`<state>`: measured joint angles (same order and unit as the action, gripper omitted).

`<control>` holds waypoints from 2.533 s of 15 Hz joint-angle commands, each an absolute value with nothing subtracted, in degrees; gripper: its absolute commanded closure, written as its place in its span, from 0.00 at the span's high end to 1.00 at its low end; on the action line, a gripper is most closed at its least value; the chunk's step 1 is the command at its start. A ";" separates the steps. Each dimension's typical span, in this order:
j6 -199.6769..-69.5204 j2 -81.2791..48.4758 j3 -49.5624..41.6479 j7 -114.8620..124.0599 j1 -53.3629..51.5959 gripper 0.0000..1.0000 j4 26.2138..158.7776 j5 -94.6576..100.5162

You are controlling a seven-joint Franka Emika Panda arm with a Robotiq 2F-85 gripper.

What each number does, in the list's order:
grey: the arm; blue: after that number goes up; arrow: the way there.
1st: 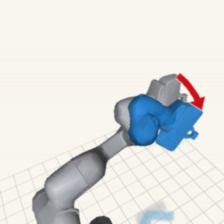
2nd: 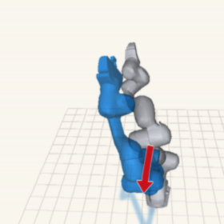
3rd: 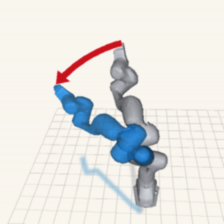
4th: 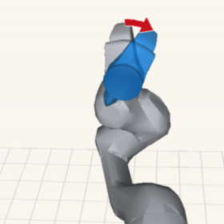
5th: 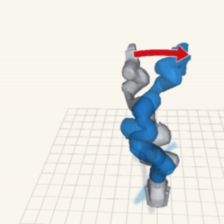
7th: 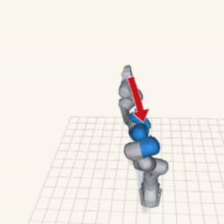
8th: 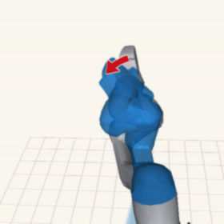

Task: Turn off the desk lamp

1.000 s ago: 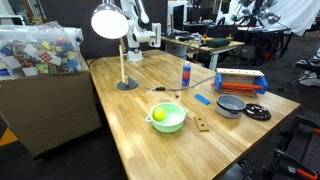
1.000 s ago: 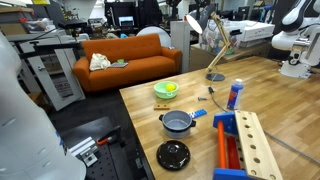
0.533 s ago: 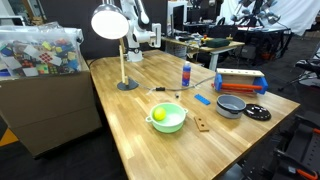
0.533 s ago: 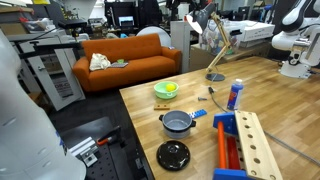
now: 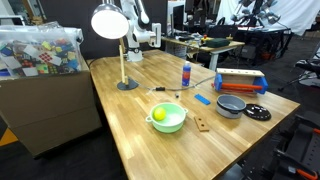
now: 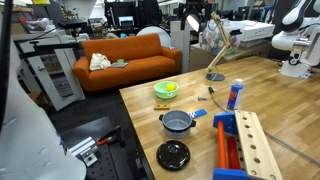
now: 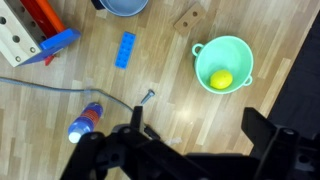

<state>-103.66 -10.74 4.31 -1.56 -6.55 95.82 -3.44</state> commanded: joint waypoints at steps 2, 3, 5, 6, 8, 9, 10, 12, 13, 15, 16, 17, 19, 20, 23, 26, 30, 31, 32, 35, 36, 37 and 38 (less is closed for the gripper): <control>-103.42 -11.21 4.71 -1.09 -6.22 1.00 94.90 -3.35; -103.40 -11.14 4.71 -1.02 -6.22 1.00 94.81 -3.35; -103.39 -11.10 4.71 -1.01 -6.22 1.00 94.76 -3.35; -103.39 -11.10 4.71 -1.00 -6.22 1.00 94.76 -3.35; -103.87 -12.24 4.79 -0.28 -6.34 1.00 93.54 -3.73; -103.92 -12.89 4.87 -0.21 -6.37 1.00 92.73 -4.02; -103.74 -13.86 4.94 -0.28 -6.42 1.00 91.56 -4.09; -103.32 -16.10 5.16 -0.18 -6.53 1.00 88.84 -4.28; -102.89 -17.60 5.24 -0.09 -6.59 1.00 87.24 -4.31; -102.18 -21.08 5.22 0.64 -6.71 1.00 83.76 -4.15; -102.41 -22.71 4.98 1.59 -6.94 1.00 82.20 -3.41; -102.28 -24.59 4.82 2.52 -7.04 1.00 80.37 -3.29; -101.42 -28.12 4.69 4.07 -7.18 1.00 76.36 -3.44; -100.78 -29.89 4.61 4.86 -7.30 1.00 74.15 -3.40; -98.49 -34.03 4.58 6.53 -7.29 1.00 68.30 -3.89; -100.62 -33.27 4.63 5.81 -7.24 1.00 70.19 -3.56; -99.86 -33.72 4.63 5.96 -7.34 1.00 69.05 -3.57; -99.83 -33.73 4.63 5.96 -7.34 1.00 69.05 -3.57; -99.82 -33.73 4.63 5.96 -7.34 1.00 69.05 -3.57; -99.77 -33.73 4.63 5.97 -7.34 1.00 69.04 -3.57; -100.05 -33.95 4.58 6.46 -7.25 1.00 68.81 -3.84; -100.12 -34.34 4.46 6.66 -7.22 1.00 68.25 -3.80; -99.62 -35.08 4.50 6.65 -7.05 1.00 67.04 -4.12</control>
